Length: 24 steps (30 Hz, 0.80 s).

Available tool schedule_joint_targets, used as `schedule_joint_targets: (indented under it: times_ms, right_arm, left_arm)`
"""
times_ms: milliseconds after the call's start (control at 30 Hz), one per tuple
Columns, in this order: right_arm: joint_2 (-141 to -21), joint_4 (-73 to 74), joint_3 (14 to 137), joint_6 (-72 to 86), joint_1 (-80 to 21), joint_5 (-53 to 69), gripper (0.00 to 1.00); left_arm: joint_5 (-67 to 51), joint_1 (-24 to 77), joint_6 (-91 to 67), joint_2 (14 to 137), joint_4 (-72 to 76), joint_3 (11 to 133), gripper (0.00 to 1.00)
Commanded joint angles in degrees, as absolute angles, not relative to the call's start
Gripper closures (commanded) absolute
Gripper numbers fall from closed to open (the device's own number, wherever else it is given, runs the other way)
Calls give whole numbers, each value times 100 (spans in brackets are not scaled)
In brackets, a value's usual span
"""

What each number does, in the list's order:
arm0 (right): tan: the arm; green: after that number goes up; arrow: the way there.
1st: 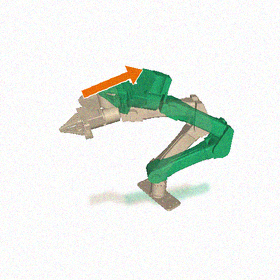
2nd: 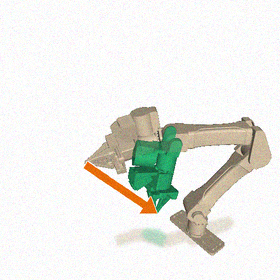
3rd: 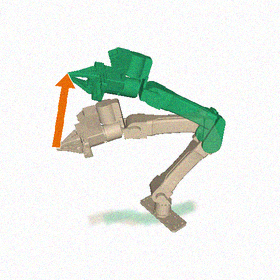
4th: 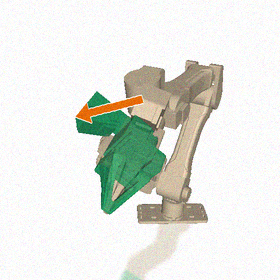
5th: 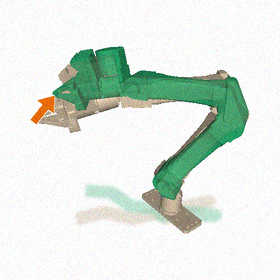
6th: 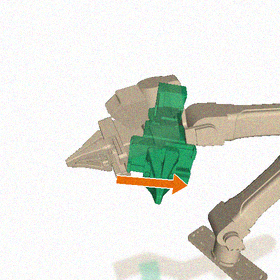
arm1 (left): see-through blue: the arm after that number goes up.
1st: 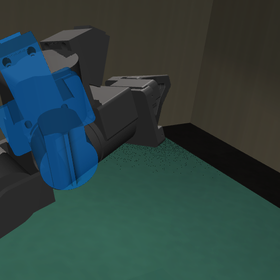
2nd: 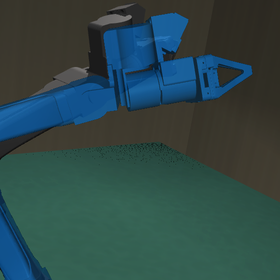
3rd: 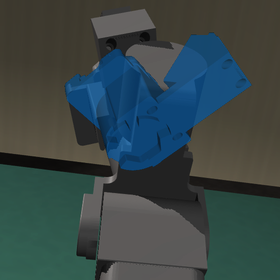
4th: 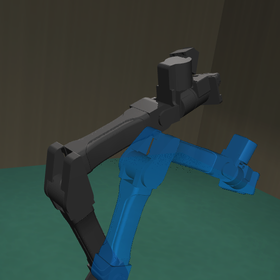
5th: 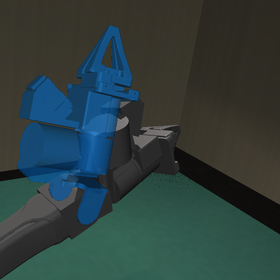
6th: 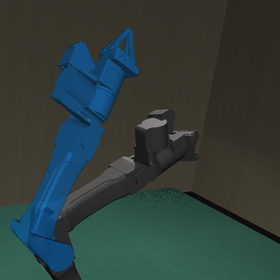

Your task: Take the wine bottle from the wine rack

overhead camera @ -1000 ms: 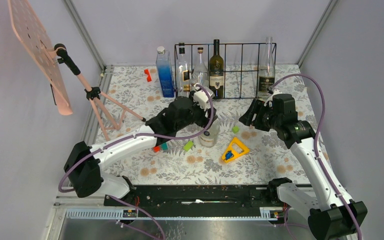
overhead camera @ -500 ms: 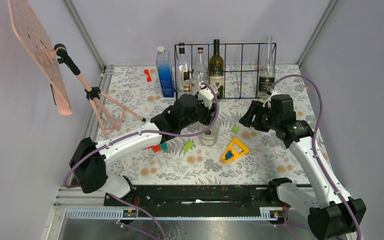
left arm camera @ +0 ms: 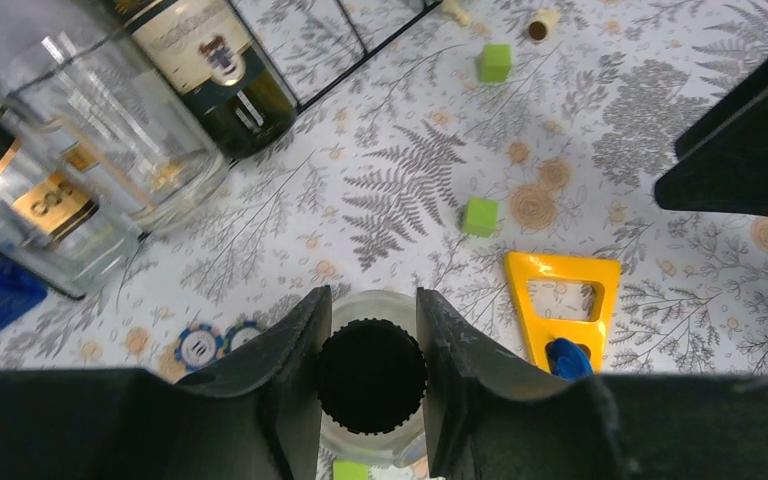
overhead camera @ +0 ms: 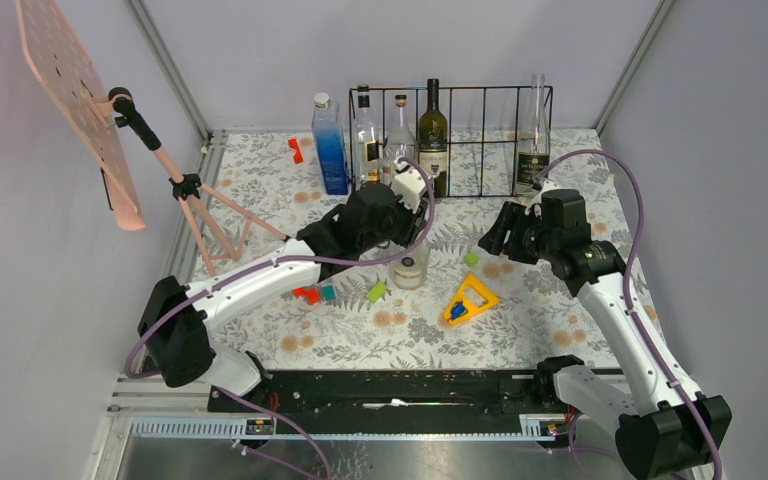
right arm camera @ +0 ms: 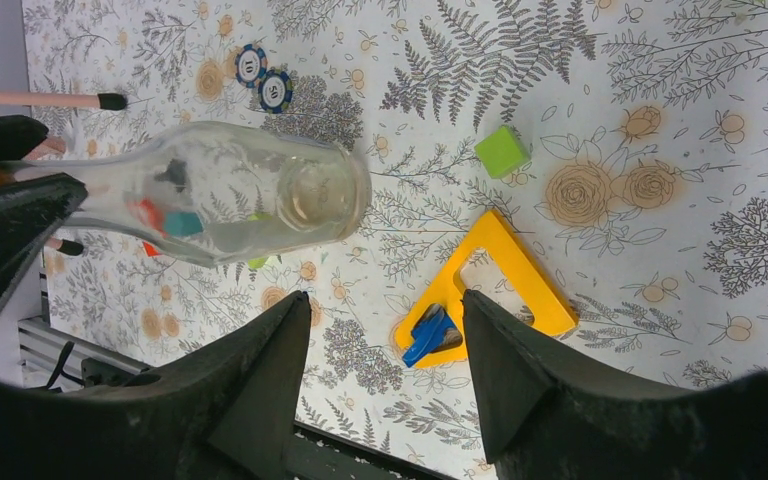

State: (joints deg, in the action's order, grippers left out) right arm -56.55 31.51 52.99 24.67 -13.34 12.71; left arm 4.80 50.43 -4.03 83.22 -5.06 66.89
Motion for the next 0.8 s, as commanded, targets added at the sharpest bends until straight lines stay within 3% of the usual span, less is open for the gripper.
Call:
schedule_joint_targets:
  times_ms: [0,400,767]
  right_arm:
    - [-5673,2978,5271,2401,-1339,1324,36]
    - [-5624,2977,5170,2408,-1348,1330,36]
    - [-5680,2980,5198,2393,-1344,1389,36]
  left_arm:
    - [876,4650,-547,7784,-754,7231,100]
    - [1056,2969,-1193,7125,-89,7097,100]
    - [1944,2006,-1397,7555,570,7111,100]
